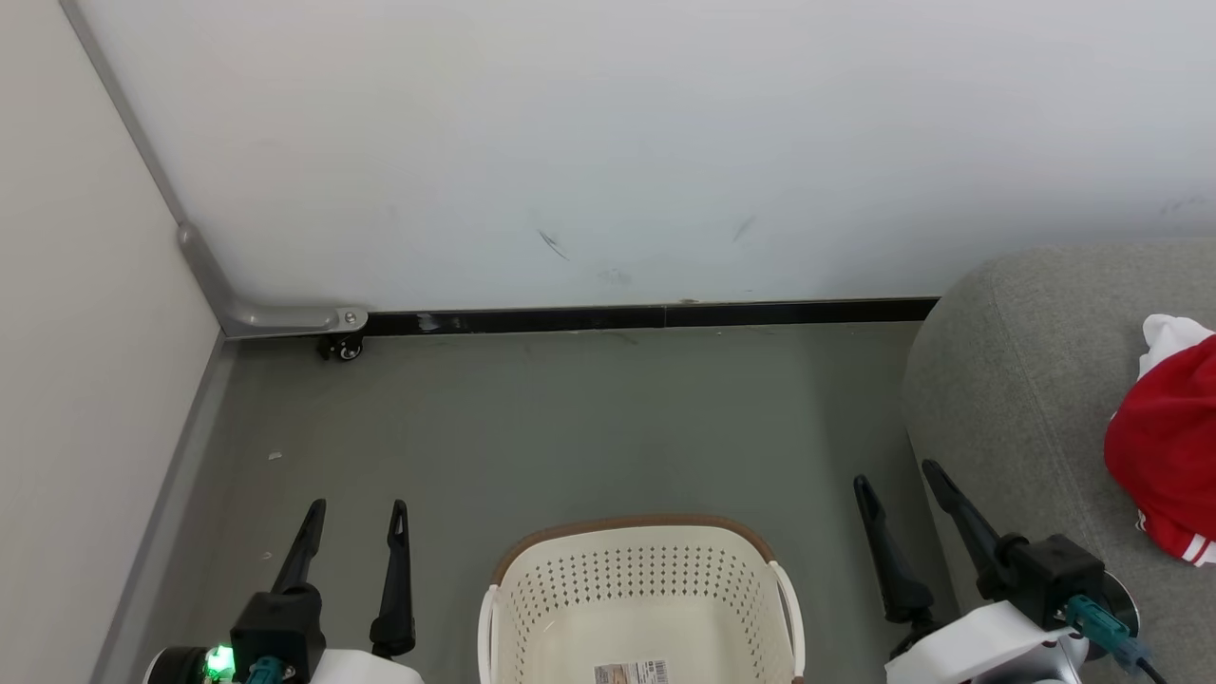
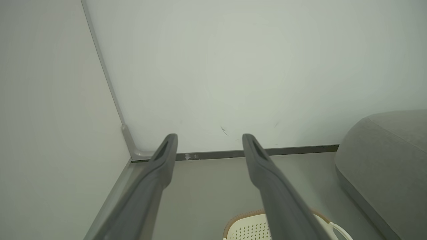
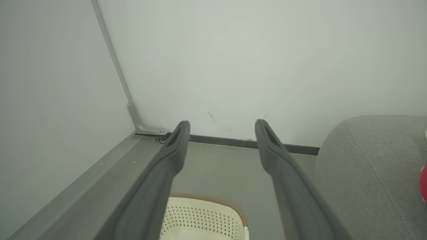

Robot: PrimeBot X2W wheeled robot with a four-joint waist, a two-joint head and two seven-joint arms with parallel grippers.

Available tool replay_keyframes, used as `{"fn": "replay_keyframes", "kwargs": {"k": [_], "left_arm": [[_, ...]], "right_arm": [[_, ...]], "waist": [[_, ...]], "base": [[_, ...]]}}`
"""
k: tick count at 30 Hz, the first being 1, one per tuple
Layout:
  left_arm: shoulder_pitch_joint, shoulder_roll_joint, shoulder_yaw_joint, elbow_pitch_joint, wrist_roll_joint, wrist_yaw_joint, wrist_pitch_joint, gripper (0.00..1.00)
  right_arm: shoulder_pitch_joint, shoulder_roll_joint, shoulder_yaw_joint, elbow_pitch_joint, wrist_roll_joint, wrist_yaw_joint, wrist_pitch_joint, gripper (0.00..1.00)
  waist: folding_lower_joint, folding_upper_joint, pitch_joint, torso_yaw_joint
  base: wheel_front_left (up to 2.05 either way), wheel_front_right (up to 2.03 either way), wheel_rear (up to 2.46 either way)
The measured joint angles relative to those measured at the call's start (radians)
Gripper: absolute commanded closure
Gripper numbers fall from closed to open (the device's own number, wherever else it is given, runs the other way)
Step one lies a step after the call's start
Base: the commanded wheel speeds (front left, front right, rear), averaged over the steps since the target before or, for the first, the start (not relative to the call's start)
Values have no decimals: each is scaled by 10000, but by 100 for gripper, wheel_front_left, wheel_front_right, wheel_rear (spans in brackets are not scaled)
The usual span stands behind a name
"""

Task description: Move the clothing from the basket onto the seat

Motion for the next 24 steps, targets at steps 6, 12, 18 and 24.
{"fn": "replay_keyframes", "kwargs": {"k": [6,12,18,24], "left_arm": [[0,8,-36,102,13,0,0,0],[0,4,-100,171,111,0,0,0],[-5,-2,-105,198,134,10,0,0],[-12,-40,-159,240,201,12,0,0]], "right_arm": [[156,0,-8,-123,58,0,69,0],[219,6,-27,-284,98,0,119,0],[220,8,-35,-357,100,0,201,0],[224,10,-27,-430,104,0,209,0]], "waist": [[0,0,45,4],[0,0,111,-19],[0,0,156,-23],[0,0,185,-5]], "base": [[0,0,0],[0,0,0],[0,0,0],[0,0,0]]}}
